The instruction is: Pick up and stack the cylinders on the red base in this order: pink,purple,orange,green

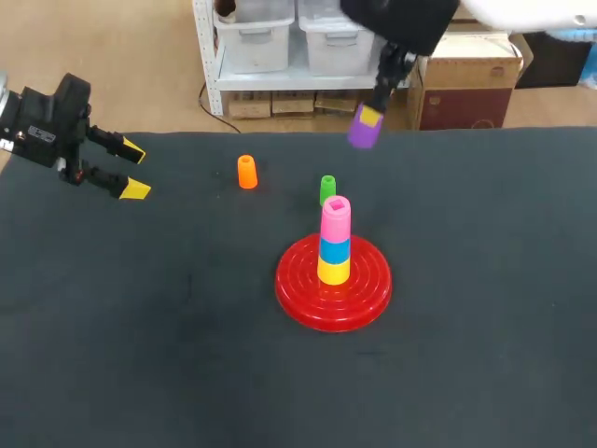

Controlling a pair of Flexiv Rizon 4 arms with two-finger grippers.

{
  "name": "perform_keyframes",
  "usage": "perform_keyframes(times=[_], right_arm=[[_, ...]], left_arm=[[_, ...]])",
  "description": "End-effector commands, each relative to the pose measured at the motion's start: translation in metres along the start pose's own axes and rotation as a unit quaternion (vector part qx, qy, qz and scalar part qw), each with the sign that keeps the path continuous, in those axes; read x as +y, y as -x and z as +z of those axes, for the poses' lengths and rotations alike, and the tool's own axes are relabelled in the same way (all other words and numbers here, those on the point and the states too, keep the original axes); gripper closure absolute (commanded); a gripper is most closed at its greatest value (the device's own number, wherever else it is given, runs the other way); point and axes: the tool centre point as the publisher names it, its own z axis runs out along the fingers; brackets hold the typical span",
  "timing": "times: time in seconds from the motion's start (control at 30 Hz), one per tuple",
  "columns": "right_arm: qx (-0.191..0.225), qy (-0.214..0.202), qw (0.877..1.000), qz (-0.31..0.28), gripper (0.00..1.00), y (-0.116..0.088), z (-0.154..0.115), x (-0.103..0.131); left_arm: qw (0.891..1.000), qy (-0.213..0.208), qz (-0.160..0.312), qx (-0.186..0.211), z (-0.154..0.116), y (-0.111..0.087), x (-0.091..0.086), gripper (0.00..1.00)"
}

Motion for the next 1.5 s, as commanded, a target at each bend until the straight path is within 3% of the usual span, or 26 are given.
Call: perform_keyframes(times=[0.03, 0.27, 0.47, 0.67, 1.03, 1.5], right_arm=[[0.038, 0.01, 0.999, -0.027, 1.0, 0.003, 0.001, 0.021], [0.064, 0.015, 0.995, -0.073, 1.0, 0.007, 0.009, 0.056], [0.082, 0.012, 0.994, -0.076, 1.0, 0.004, 0.032, 0.069], [0.097, -0.009, 0.993, -0.07, 1.0, 0.003, 0.041, 0.069], [0.114, -0.004, 0.991, -0.068, 1.0, -0.004, 0.052, 0.066], [0.113, 0.002, 0.99, -0.085, 1.0, 0.014, 0.062, 0.054]], left_arm=[[1.0, 0.0, 0.001, -0.002, 0.0, -0.001, 0.0, 0.0], [1.0, 0.0, 0.001, -0.002, 0.0, -0.001, 0.0, 0.0], [1.0, 0.0, 0.001, -0.002, 0.0, -0.001, 0.0, 0.0], [1.0, 0.0, 0.001, -0.002, 0.0, -0.001, 0.0, 0.0], [1.0, 0.0, 0.001, -0.002, 0.0, -0.001, 0.0, 0.0], [1.0, 0.0, 0.001, -0.002, 0.0, -0.001, 0.0, 0.0]])
